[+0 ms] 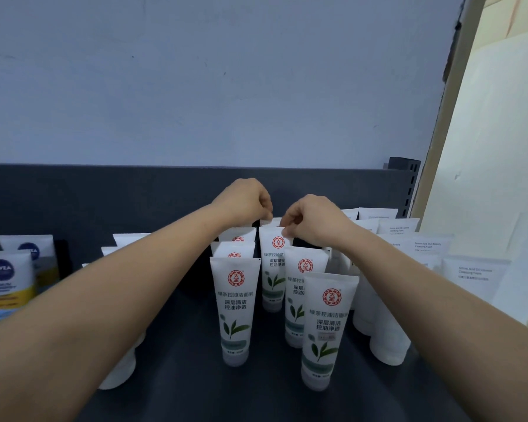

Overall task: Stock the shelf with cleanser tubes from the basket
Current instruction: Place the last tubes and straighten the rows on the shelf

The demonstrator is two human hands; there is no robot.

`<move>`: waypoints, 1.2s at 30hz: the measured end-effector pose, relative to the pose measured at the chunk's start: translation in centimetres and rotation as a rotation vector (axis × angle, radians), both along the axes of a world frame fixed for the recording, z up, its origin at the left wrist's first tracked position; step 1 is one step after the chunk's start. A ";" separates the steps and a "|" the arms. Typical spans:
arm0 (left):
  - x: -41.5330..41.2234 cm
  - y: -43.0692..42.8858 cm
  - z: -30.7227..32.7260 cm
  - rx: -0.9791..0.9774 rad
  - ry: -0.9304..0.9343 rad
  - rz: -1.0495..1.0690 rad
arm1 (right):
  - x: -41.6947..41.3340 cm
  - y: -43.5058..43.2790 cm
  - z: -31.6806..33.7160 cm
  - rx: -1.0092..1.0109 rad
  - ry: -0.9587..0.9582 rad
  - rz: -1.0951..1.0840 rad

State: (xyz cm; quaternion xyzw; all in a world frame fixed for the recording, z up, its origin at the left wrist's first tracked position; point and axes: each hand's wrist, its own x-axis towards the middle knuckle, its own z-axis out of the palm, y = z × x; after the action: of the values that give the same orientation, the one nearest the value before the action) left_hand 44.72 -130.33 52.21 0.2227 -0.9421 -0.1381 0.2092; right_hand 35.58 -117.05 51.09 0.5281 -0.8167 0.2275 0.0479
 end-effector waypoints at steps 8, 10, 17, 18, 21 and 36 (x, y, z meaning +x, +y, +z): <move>3.4 4.9 1.5 0.173 -0.022 -0.296 | 2.1 7.2 2.4 -0.205 -0.288 0.136; 3.7 5.5 1.1 0.192 -0.093 -0.343 | 2.9 9.5 2.5 -0.147 -0.388 0.236; 3.5 5.2 -0.1 0.077 -0.098 -0.277 | 3.0 11.5 0.6 0.108 -0.343 0.263; 3.5 5.1 -0.2 0.062 -0.092 -0.264 | 3.0 11.4 0.5 0.094 -0.349 0.251; 3.7 4.6 -0.4 0.050 -0.073 -0.226 | 3.0 10.7 0.1 0.041 -0.343 0.227; 3.8 3.1 -0.2 0.076 -0.063 -0.166 | 3.5 6.3 -1.7 -0.151 -0.380 0.180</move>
State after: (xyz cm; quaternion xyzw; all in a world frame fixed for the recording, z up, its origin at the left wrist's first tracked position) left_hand 48.50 -127.27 51.98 0.1557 -0.9575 -0.1835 0.1588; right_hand 39.11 -110.80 49.42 0.5416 -0.7411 0.3869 -0.0878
